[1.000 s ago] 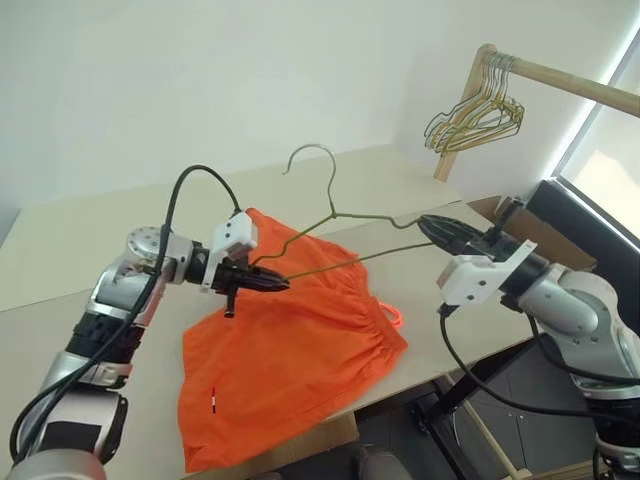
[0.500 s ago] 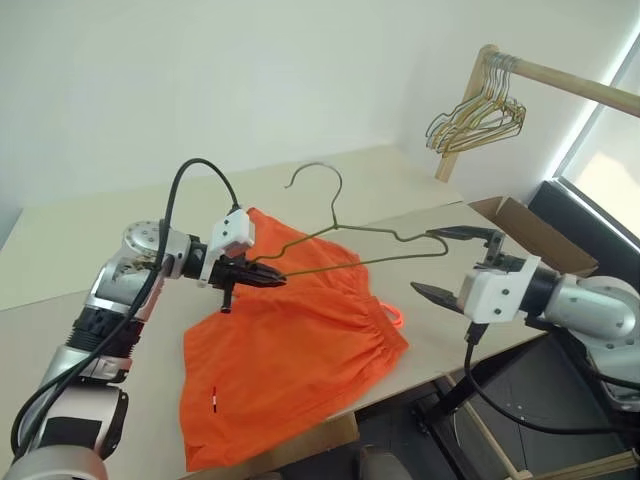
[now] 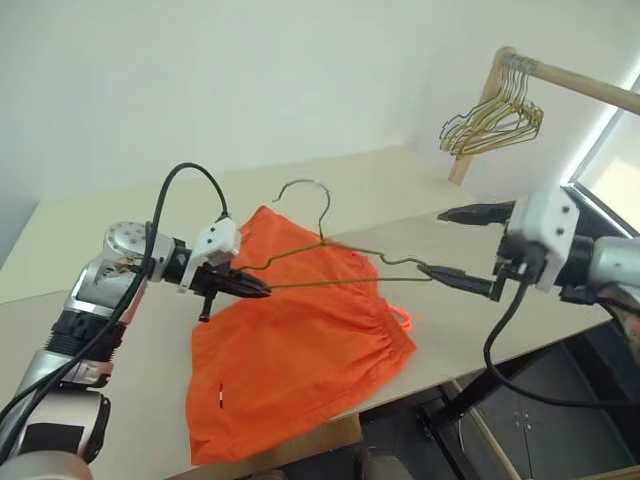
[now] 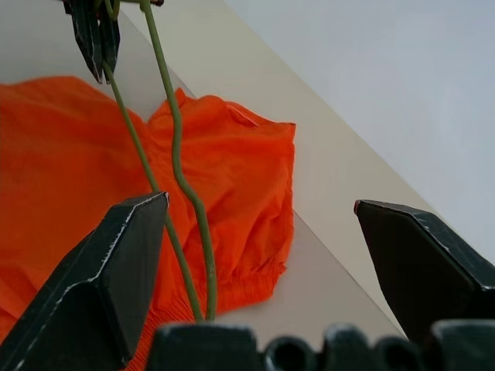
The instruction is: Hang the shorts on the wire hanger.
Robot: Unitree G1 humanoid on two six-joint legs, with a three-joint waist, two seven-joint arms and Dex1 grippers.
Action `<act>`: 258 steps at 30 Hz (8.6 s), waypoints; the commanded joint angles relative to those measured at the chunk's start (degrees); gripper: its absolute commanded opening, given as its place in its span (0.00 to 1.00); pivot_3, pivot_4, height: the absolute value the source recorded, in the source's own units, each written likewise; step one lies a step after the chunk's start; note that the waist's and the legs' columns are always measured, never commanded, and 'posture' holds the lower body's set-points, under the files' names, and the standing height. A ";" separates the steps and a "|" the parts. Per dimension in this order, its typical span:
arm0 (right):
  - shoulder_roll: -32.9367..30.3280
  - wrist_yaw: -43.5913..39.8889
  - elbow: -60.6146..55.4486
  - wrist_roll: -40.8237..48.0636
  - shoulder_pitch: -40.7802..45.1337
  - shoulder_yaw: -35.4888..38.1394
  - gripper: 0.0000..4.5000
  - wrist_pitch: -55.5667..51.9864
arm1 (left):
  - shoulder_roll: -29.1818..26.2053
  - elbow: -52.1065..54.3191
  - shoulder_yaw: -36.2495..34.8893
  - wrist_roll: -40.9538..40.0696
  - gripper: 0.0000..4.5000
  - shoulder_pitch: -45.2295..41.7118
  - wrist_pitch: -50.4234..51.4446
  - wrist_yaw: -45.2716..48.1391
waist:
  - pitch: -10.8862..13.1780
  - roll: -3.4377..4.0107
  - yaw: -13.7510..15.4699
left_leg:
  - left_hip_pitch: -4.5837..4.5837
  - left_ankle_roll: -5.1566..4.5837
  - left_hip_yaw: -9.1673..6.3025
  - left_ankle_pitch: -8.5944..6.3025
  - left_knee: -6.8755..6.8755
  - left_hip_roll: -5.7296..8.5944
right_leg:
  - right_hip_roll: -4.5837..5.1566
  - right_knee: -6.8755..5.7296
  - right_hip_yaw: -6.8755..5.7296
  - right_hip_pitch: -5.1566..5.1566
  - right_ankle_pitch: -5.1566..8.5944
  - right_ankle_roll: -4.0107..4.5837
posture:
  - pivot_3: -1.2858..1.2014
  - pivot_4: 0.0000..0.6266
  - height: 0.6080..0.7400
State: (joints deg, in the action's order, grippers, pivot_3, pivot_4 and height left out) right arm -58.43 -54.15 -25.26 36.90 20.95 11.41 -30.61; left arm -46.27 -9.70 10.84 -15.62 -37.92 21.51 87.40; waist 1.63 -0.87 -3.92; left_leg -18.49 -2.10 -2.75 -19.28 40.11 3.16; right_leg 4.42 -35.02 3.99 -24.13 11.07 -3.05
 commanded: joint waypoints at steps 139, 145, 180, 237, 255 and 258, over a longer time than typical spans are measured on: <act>8.06 8.86 -10.68 6.26 -24.45 23.62 0.00 -61.89 | 10.88 32.87 -14.87 -18.75 0.99 7.56 16.07 -33.23 | -0.23 0.04 3.06 | -1.15 -0.07 -0.06 -0.06 0.72 0.05 | 0.04 -0.10 -0.14 -0.86 -0.22 -0.10 | 0.49 0.04 1.00; 7.89 5.09 -8.07 8.45 -35.44 26.34 0.00 -58.76 | 4.93 40.39 -15.33 -26.28 0.99 8.90 24.05 -30.98 | 0.08 0.11 2.32 | 0.07 -0.32 0.06 -0.20 0.56 -0.08 | -0.16 0.02 -0.11 0.47 0.04 -0.24 | 0.49 0.05 1.00; -8.07 -14.81 11.63 15.57 -30.05 2.89 0.00 -49.12 | -2.60 39.66 -16.11 -28.53 0.99 13.40 21.58 -29.11 | 1.43 -0.24 2.79 | 0.47 -0.37 0.00 -0.36 0.54 -0.05 | -0.05 0.13 -0.14 0.94 0.56 -0.68 | 0.51 0.08 1.00; -12.74 -21.45 32.83 6.27 -10.47 -9.92 0.00 -45.70 | -3.98 34.85 -13.78 -23.87 0.99 12.67 16.67 -24.69 | 2.58 0.18 3.85 | -0.41 -0.21 0.00 -0.27 0.61 -0.06 | -0.03 0.04 -0.20 -0.05 0.18 -0.21 | 0.52 0.11 1.00; -14.77 -28.26 30.76 10.28 -10.89 -13.00 0.00 -49.03 | -4.43 39.16 -16.27 -26.15 0.99 15.76 19.08 -28.94 | 3.83 0.34 4.73 | -0.69 -0.24 -0.12 -0.28 0.63 0.00 | 0.05 0.04 -0.28 -0.30 0.14 -0.21 | 0.54 0.15 1.00; -15.81 -29.08 31.01 11.34 -12.76 -11.20 0.00 -48.90 | -4.80 39.07 -16.62 -26.21 0.99 15.84 19.01 -29.07 | 3.86 0.36 4.83 | -0.69 -0.23 -0.12 -0.28 0.63 0.00 | 0.04 0.03 -0.29 -0.30 0.14 -0.21 | 0.55 0.15 1.00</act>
State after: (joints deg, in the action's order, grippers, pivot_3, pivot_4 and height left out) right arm -72.65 -81.39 6.06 46.46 8.37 -2.58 -79.41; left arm -50.34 28.40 -3.59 -40.88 -21.74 40.27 58.68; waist 5.49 -0.51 0.91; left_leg -19.18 -2.33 -2.87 -19.56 40.73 3.16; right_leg 4.46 -34.99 3.70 -24.43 11.20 -3.25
